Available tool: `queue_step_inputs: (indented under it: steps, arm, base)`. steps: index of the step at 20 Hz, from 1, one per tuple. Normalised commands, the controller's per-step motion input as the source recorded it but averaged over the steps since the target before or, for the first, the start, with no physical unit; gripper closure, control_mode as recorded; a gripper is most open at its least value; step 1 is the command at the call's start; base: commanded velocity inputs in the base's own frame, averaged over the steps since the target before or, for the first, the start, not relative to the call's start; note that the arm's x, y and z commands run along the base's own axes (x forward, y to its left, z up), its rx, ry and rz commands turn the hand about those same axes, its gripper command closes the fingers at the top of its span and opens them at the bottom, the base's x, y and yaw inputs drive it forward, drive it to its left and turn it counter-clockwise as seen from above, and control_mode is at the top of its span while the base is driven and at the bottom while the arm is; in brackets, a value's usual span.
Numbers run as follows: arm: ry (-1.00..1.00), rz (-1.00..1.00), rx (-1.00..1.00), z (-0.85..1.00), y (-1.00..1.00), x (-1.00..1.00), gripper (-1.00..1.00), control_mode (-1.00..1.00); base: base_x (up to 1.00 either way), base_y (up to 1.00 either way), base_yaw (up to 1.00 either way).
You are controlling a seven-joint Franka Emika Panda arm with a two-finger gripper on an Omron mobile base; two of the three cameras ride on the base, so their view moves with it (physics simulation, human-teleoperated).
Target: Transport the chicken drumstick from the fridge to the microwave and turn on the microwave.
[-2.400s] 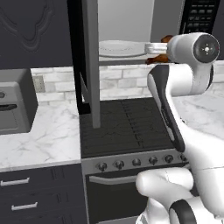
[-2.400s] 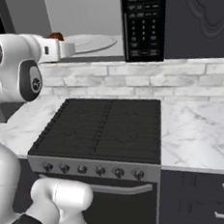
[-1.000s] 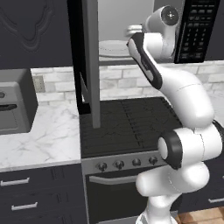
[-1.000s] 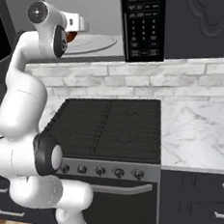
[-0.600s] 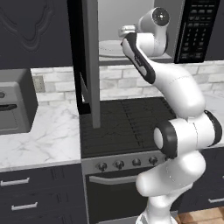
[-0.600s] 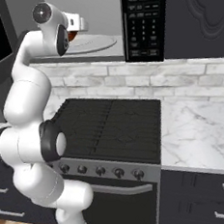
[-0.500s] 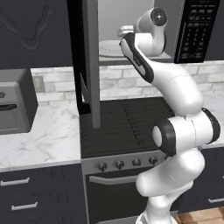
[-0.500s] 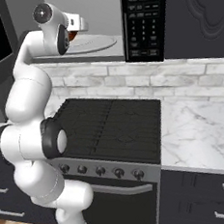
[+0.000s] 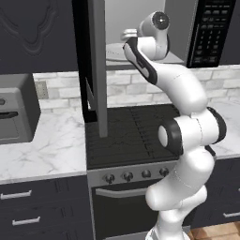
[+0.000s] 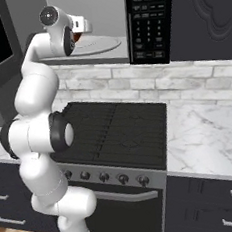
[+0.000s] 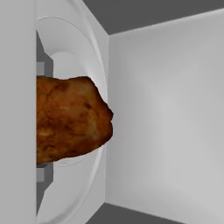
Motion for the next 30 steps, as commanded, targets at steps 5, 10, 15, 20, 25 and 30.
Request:
queue_step_inputs:
  steps: [5,10,15,20,25,30]
  arm:
    - [0.01,0.00,0.00,-0.15,0.07,0.29,1.00,-1.00]
    - [0.03,0.01,0.00,-0.19,0.04,0.30,1.00,-1.00]
    - [0.03,0.02,0.00,-0.18,0.00,0.37,1.00,-1.00]
    - [0.02,0.02,0.00,-0.13,0.00,0.37,1.00,-1.00]
    - [0.00,0.03,0.00,-0.04,0.00,0.40,1.00,-1.00]
    - [0.00,0.04,0.00,0.00,0.00,0.40,-1.00,-1.00]
  base:
    - [0.00,0.00,0.00]
    - [0.00,0.00,0.00]
    - [0.00,0.00,0.00]
    - [0.00,0.00,0.00]
    - [0.00,0.00,0.00]
    - [0.00,0.00,0.00]
